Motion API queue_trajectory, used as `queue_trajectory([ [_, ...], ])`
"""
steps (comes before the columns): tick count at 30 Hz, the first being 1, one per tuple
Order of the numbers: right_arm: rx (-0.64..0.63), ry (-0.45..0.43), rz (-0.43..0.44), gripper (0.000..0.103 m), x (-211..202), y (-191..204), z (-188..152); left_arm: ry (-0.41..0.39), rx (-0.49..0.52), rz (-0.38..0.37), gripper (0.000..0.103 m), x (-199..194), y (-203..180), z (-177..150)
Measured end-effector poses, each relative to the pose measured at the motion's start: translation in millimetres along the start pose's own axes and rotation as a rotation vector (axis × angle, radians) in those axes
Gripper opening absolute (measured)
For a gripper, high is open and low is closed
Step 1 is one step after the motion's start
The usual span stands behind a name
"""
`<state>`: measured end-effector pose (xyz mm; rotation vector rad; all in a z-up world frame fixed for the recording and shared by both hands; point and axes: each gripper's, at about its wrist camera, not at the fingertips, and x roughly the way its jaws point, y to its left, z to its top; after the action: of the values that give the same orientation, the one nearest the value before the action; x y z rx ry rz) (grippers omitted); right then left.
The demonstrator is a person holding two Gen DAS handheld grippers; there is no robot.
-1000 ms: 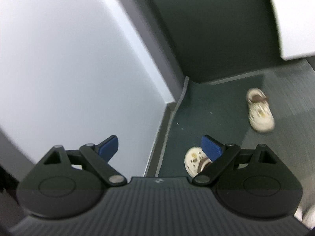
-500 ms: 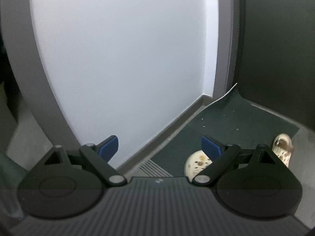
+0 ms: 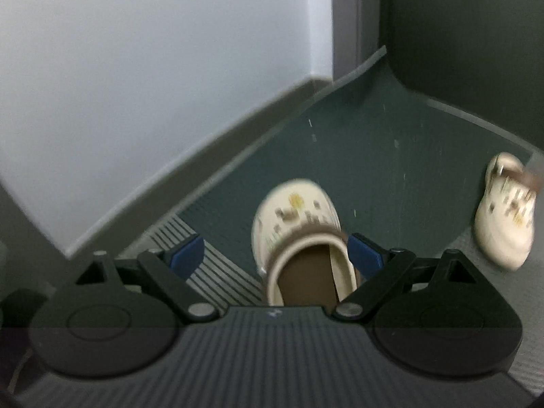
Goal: Organize scattered shoes
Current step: 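Grasp the cream clog by its heel strap with the right tool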
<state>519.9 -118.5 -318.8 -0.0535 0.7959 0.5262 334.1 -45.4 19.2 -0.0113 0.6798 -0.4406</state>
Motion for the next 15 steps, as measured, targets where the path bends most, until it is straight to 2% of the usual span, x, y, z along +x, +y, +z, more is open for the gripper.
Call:
queue_trajectory([
  [4,-0.065,0.011,-0.025,0.093,32,3,-8,-0.041,-0.002,0.008,0.103,8,-4,-4],
  [9,-0.072,-0.019,-0.041,0.095,45,-1,-7,-0.008,-0.005,-0.025,0.103,24,-6,-2],
  [15,-0.042,0.037,-0.077,0.096,69,-21,-12,0.027,-0.037,-0.062,0.103,35,-3,8],
])
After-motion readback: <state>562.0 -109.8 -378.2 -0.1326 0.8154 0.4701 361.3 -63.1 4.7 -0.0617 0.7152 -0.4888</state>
